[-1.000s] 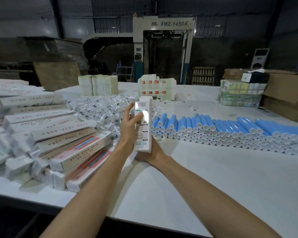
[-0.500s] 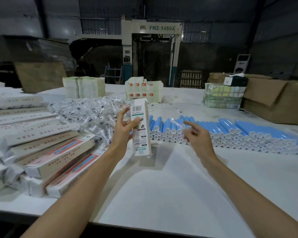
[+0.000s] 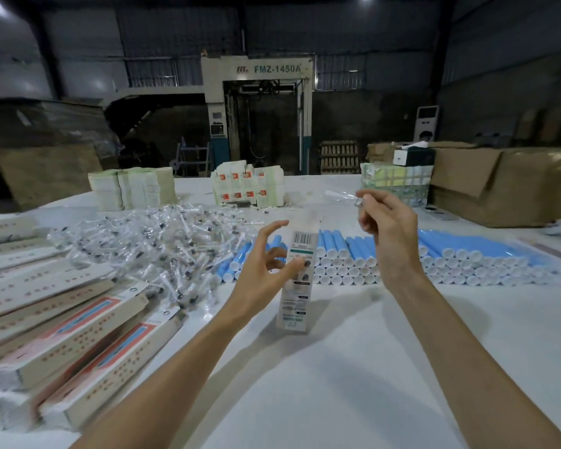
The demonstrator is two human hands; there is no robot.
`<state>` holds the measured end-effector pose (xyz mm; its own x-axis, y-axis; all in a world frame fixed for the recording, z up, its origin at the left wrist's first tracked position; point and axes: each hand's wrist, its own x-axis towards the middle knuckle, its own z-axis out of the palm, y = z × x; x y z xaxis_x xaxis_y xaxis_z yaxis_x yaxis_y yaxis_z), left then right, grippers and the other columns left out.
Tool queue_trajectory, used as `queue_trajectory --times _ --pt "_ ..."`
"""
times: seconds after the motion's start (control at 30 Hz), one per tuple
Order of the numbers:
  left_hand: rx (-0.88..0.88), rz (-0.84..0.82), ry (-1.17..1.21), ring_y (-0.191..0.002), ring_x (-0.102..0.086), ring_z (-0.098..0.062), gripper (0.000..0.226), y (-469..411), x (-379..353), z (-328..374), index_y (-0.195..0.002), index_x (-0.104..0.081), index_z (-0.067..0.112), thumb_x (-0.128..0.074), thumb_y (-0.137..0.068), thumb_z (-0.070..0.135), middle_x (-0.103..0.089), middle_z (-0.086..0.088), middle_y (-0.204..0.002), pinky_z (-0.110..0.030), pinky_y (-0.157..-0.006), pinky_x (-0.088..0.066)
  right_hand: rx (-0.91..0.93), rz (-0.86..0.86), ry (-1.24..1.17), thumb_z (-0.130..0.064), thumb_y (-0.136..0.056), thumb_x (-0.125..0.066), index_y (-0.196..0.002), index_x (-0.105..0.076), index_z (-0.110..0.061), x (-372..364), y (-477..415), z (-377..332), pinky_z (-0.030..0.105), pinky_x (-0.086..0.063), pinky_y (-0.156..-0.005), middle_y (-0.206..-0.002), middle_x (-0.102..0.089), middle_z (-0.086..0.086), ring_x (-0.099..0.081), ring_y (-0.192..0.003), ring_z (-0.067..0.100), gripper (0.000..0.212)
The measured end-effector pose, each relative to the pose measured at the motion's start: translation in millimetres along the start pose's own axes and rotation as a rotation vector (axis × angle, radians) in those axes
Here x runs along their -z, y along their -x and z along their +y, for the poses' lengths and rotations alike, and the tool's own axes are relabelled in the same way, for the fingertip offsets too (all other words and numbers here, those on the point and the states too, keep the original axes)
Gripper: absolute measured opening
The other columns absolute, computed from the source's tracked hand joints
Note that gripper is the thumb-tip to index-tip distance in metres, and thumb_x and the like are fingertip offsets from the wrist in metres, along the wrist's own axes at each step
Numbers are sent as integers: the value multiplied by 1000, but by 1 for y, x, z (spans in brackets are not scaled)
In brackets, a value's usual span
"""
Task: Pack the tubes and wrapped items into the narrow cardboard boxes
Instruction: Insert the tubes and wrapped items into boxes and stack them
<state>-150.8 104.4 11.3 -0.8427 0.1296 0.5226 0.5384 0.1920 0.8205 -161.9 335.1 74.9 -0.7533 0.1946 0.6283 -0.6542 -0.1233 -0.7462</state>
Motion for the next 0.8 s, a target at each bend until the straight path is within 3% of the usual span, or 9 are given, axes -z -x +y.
queue_trajectory --times 0.1,0.27,0.33,0.4,0.5,0.6,0.67,0.8 --pt "-1 17 3 -97 -72 -10 66 2 -2 -5 -148 -42 55 -80 -94 48 -78 16 -113 -19 -86 -57 50 -116 142 -13 -102 -62 -103 -77 -8 -9 -8 -28 19 -43 -63 -67 -58 -1 -49 -66 11 16" --pt "-13 -2 39 -93 -70 -9 65 3 3 -4 -147 -43 53 -81 -95 43 -79 13 -107 -19 -84 -55 -36 -339 374 -10 -99 -64 -93 -80 -10 -29 -23 -49 21 -41 -61 -67 -60 3 -48 -65 14 18" --pt "-35 -14 38 -89 -69 -2 63 5 3 -2 -145 -44 54 -81 -95 40 -79 16 -105 -16 -83 -53 -101 -457 509 -11 -99 -64 -92 -81 -11 -40 -28 -50 17 -42 -58 -65 -64 -7 -52 -62 6 18" --pt "-42 -23 44 -90 -71 -2 63 5 2 0 -144 -44 55 -82 -95 38 -80 14 -103 -14 -83 -52 -129 -557 639 -15 -99 -65 -94 -80 -11 -53 -32 -48 12 -45 -58 -72 -70 -14 -59 -67 -1 17" --pt "-38 -17 48 -92 -73 -4 63 6 2 0 -142 -44 58 -82 -95 38 -79 13 -102 -14 -83 -53 -86 -653 865 -21 -102 -63 -100 -77 -13 -71 -32 -38 18 -46 -63 -89 -72 -5 -65 -84 10 17" --pt "-14 -5 78 -96 -74 -9 65 6 5 -2 -145 -43 54 -82 -95 37 -80 8 -106 -18 -84 -56 -14 -591 910 -21 -98 -68 -107 -73 -19 -79 -24 -24 24 -47 -64 -90 -72 -3 -67 -83 11 11" --pt "20 12 93 -99 -75 -11 69 6 9 -5 -148 -41 55 -83 -95 38 -80 9 -109 -21 -84 -58 20 -503 865 -22 -93 -75 -109 -66 -23 -80 -17 -16 29 -50 -67 -87 -71 -4 -68 -82 12 18" --pt "45 45 102 -101 -76 -13 77 8 12 -8 -149 -32 60 -83 -96 38 -81 11 -108 -19 -82 -58 107 -487 874 -30 -97 -70 -91 -70 -20 -81 -7 -3 37 -53 -76 -83 -71 -6 -67 -84 15 12"
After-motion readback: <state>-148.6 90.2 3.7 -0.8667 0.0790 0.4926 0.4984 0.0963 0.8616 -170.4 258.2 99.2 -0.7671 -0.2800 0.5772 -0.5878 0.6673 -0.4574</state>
